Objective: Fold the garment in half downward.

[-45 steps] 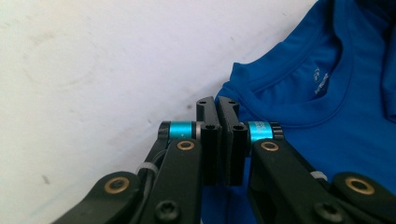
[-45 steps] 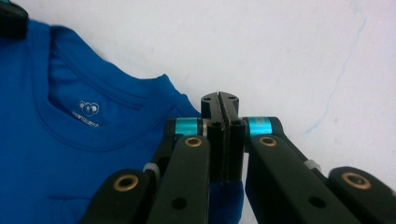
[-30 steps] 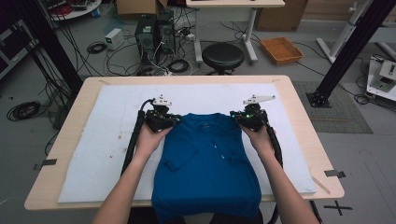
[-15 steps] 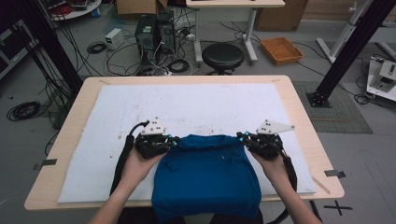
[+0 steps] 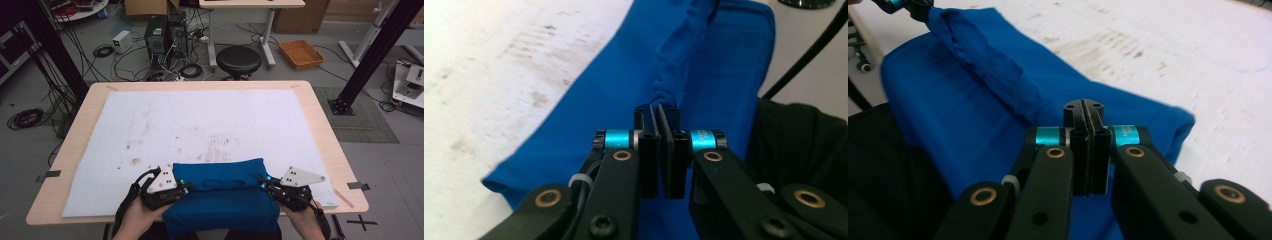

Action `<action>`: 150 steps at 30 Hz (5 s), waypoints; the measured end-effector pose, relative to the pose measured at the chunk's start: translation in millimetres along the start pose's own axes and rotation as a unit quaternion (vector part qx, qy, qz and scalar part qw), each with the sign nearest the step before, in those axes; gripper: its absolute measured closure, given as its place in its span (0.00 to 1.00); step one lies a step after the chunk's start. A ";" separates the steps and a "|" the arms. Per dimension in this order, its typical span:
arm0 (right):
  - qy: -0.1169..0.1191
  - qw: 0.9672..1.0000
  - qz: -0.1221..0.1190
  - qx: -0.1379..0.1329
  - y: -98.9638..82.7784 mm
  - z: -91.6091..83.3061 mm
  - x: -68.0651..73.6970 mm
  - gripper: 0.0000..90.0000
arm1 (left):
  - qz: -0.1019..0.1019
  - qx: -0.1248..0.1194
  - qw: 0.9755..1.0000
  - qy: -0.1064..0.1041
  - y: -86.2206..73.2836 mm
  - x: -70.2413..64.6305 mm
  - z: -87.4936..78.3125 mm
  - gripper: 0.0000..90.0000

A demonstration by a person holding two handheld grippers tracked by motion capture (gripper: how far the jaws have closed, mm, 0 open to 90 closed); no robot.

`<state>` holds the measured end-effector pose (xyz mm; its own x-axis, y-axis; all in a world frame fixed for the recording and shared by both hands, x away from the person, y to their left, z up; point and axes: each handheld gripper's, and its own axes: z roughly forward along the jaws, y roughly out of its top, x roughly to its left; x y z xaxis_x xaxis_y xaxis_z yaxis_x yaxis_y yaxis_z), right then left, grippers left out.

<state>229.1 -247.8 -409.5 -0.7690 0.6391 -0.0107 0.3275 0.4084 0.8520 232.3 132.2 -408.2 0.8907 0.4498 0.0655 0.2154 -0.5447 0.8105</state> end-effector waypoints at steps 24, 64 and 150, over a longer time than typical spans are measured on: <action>0.000 1.000 0.007 0.017 -22.6 -17.5 21.2 0.89 | -0.014 0.012 1.000 -0.006 -18.6 -18.7 -3.3 0.69; -0.018 0.989 0.141 0.046 9.3 59.6 -93.9 0.94 | -0.167 0.032 0.983 0.066 -11.8 109.4 35.3 0.92; -0.074 0.985 0.141 0.060 15.1 75.1 -95.5 0.96 | -0.265 0.020 0.961 0.077 -7.2 116.9 44.8 0.93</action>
<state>348.7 -253.7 -435.0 -0.5522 0.8229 0.1334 0.5859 0.2693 0.7643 352.7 157.0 -432.5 0.5830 0.7688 -0.2627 0.6405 -0.2360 0.7308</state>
